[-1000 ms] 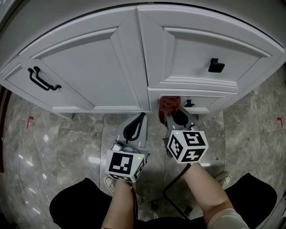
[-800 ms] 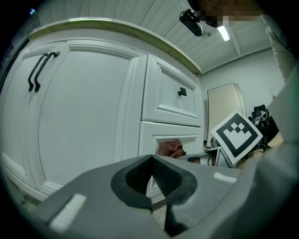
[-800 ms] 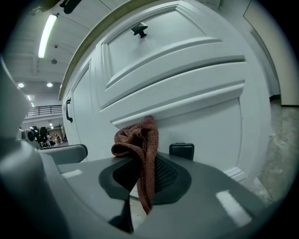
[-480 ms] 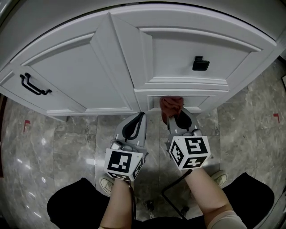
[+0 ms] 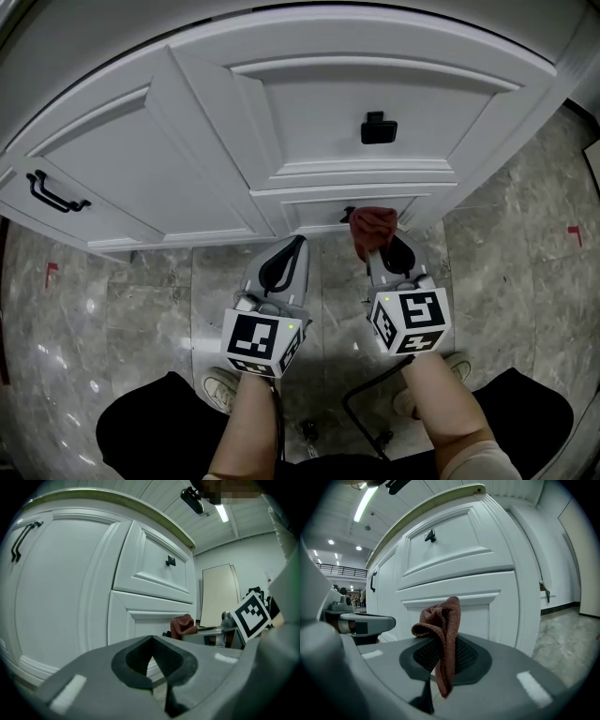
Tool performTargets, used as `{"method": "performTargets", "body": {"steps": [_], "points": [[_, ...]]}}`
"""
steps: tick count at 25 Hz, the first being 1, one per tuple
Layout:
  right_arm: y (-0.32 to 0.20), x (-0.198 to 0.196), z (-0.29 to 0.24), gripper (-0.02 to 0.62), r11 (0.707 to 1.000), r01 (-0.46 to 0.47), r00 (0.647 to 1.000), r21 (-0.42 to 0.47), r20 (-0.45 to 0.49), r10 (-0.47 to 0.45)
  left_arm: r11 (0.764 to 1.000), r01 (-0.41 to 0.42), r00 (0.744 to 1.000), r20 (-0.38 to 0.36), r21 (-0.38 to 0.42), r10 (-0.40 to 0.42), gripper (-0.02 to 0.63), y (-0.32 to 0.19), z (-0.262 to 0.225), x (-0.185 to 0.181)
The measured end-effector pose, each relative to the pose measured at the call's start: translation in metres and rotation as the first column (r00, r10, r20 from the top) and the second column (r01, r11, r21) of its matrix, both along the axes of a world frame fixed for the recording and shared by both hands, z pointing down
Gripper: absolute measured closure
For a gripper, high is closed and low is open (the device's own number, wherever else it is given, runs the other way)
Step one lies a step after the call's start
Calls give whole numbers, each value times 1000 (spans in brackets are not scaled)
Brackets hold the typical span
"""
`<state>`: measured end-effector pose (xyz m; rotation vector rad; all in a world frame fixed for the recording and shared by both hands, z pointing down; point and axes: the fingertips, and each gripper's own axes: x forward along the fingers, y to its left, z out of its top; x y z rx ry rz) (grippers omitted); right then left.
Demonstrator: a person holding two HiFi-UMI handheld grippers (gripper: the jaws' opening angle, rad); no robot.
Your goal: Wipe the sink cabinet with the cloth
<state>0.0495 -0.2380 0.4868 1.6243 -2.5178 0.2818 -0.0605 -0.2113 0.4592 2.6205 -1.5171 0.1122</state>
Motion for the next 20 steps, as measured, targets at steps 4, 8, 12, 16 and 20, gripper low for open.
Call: {"method": "performTargets", "body": {"steps": [4,8,12,16,20], "points": [[-14,1,-2,519,1000,5,1000,11,-9,-5,1000,-14,1000,15,-11,15,606,0,5,10],[-21,8,-1,518,1000,-2,1000,5,3,2,1000,-22,1000,21,-22,23,606,-1,8,15],[-23,10,0,517,1000,2,1000,2,14,-2,999,-26,999,26,-30,27,606,-1,10,20],[-23,17,-1,517,1000,-1,1000,-2,10,1,999,-35,999,25,-25,35,606,-2,8,28],[-24,39,-2,517,999,-41,999,-9,9,41,999,-48,999,21,-18,49,606,-4,6,39]]}}
